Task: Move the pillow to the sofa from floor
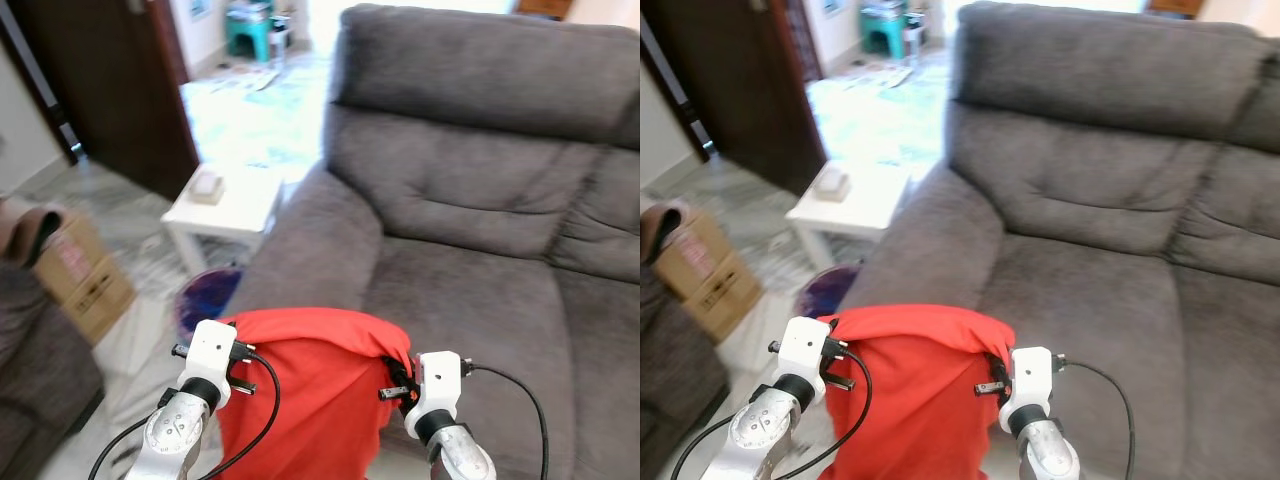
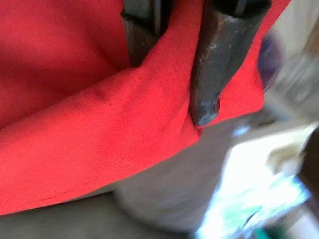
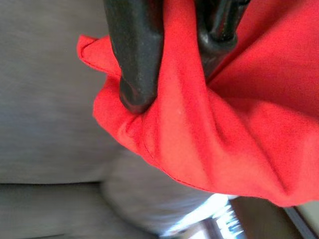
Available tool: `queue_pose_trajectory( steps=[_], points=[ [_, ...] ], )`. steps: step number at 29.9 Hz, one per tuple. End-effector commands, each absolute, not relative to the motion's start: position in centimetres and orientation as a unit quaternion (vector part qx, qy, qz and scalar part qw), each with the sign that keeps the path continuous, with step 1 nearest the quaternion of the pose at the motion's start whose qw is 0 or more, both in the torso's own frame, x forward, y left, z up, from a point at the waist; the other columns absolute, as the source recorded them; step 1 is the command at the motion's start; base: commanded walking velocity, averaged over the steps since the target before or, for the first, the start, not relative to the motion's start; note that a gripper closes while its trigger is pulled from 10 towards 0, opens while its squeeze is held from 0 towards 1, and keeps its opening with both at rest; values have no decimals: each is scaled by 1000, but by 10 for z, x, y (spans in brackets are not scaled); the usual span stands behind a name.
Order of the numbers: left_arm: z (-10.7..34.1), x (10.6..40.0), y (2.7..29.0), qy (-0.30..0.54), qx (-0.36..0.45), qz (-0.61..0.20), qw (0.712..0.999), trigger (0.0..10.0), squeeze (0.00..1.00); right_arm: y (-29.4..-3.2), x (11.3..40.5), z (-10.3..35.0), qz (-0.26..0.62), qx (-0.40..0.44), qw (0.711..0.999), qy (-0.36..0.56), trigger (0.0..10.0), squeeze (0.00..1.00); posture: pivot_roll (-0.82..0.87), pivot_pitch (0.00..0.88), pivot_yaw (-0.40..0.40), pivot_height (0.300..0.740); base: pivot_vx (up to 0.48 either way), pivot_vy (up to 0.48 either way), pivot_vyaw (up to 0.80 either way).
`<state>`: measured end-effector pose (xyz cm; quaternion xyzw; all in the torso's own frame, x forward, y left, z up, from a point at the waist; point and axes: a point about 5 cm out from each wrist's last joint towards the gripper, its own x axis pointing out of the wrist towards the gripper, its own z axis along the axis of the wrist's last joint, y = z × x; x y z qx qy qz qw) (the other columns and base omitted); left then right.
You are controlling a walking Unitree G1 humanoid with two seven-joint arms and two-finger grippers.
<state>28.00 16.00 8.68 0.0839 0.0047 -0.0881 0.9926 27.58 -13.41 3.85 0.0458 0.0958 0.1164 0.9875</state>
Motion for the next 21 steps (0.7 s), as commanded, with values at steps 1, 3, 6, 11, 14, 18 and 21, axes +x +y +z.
queue_pose_trajectory(
  steps=[1,3,6,11,14,18,21],
  points=[
    [99,282,166,-24,89,-66,994,10000,0,-172,279,52,33,47,997,55,10000,0,37,138,13,740,0,-446,-800],
    [99,282,167,-24,89,-66,994,10000,0,-170,278,56,41,49,997,44,10000,0,37,139,13,740,0,-448,-275],
    [99,282,166,-26,94,-71,993,10000,0,-170,279,55,29,57,997,45,10000,0,38,136,14,740,0,-449,0],
    [99,282,167,-28,91,-70,993,10000,0,-171,280,56,26,48,998,42,10000,0,35,130,14,740,0,-449,0],
    [99,282,167,-28,90,-70,993,10000,0,-171,281,56,26,49,998,43,10000,0,33,128,14,740,0,-450,0],
    [99,282,167,-29,90,-72,993,10000,0,-172,283,58,28,48,998,39,10000,0,28,118,16,740,0,-448,0],
    [99,281,166,-29,91,-73,993,10000,0,-170,283,59,30,50,998,37,10000,0,29,115,14,740,0,-446,0]
  ],
)
